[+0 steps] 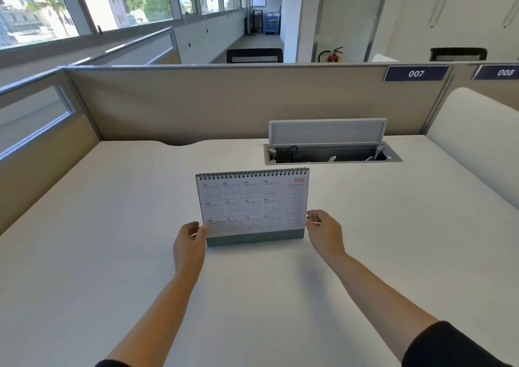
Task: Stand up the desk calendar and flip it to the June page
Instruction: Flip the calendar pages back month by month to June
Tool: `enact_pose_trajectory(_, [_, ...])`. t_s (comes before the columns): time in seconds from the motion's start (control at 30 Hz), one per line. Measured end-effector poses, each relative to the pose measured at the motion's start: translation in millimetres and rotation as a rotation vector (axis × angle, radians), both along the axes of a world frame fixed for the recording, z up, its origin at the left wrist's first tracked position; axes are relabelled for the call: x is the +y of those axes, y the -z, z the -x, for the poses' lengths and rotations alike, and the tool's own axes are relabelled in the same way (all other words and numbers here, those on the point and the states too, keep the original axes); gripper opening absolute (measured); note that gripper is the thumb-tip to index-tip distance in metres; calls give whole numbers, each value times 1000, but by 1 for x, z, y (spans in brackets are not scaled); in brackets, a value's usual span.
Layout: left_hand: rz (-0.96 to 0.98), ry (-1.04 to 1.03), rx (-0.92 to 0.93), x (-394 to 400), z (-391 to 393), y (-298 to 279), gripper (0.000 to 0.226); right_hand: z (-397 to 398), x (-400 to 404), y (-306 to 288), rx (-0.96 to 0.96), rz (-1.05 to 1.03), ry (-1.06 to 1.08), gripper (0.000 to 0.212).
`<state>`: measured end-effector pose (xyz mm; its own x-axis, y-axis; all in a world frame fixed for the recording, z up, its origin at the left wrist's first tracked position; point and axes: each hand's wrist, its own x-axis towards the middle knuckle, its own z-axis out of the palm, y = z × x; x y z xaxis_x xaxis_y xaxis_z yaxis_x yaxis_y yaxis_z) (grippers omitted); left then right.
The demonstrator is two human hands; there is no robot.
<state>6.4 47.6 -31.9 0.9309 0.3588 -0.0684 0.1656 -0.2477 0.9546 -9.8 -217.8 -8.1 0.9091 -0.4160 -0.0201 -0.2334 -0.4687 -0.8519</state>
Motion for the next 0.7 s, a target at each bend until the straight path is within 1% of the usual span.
enact_pose_trajectory(0.07, [-17,-31,-24,-2,5,-3,30,4,1,2,-21,2,6,27])
enact_pose_trajectory(0.13, [-33,-8,-24,-5,9,-4,27,8,4,3,-31,-4,-6,30])
enact_pose_trajectory(0.27, [-28,-16,-21,-8,14,-7,27,11,7,4,-59,-11,-14,35])
enact_pose_trajectory(0.4, [-34,-34,-9,-8,17,-9,27,12,7,3,-64,-21,-7,35])
enact_pose_trajectory(0.53, [-38,-39,-3,-8,19,-10,26,16,6,2,-73,-19,10,26])
enact_pose_trajectory(0.67, [-27,-47,-5,-8,19,-10,26,20,6,-3,-106,-63,43,2])
enact_pose_trajectory(0.7, [-16,-49,-12,-8,19,-10,25,21,5,-5,-108,-68,45,9])
